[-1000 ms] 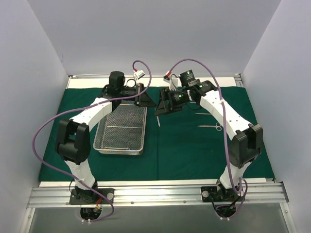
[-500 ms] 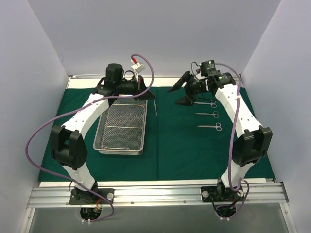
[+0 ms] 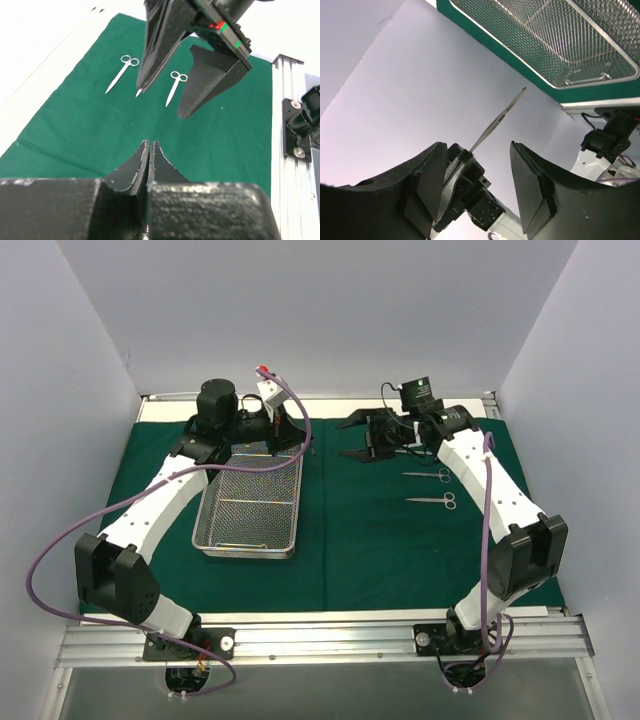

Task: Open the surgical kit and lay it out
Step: Place the medical item in the surgical kit.

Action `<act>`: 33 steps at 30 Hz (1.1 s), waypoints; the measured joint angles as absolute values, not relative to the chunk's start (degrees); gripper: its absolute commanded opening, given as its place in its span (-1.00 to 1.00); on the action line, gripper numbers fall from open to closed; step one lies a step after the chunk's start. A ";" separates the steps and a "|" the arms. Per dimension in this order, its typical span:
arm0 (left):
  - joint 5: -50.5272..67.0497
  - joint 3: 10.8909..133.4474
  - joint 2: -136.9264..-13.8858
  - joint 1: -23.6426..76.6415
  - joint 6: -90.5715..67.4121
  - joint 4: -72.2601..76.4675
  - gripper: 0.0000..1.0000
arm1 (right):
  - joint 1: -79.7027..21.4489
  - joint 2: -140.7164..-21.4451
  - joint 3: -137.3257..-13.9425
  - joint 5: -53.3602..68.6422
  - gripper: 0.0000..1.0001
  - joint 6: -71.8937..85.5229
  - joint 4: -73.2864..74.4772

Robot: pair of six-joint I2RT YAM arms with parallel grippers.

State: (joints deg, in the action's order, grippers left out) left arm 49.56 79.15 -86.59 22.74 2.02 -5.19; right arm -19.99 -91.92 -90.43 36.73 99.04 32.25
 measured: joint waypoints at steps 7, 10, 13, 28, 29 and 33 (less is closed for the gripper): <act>55.35 78.83 -86.59 22.79 5.06 -2.26 -0.95 | -23.77 -92.86 -90.43 37.82 -0.04 102.00 32.14; 57.56 78.83 -86.59 22.81 5.30 -1.06 -0.95 | -24.34 -93.69 -90.43 38.46 -0.07 102.04 32.16; 59.53 78.85 -86.59 22.94 5.39 0.58 -0.95 | -24.38 -94.65 -90.76 39.33 -0.14 102.02 32.29; 62.24 79.00 -88.12 23.64 7.49 4.03 -0.95 | -24.40 -97.41 -92.27 42.50 -0.39 102.00 32.60; 62.30 79.00 -88.20 23.64 7.84 3.86 -0.95 | -24.43 -97.41 -92.31 42.65 -0.36 101.95 32.62; 62.46 80.01 -89.08 23.92 9.58 2.22 -0.95 | -24.38 -97.38 -92.47 43.33 -0.33 101.71 33.21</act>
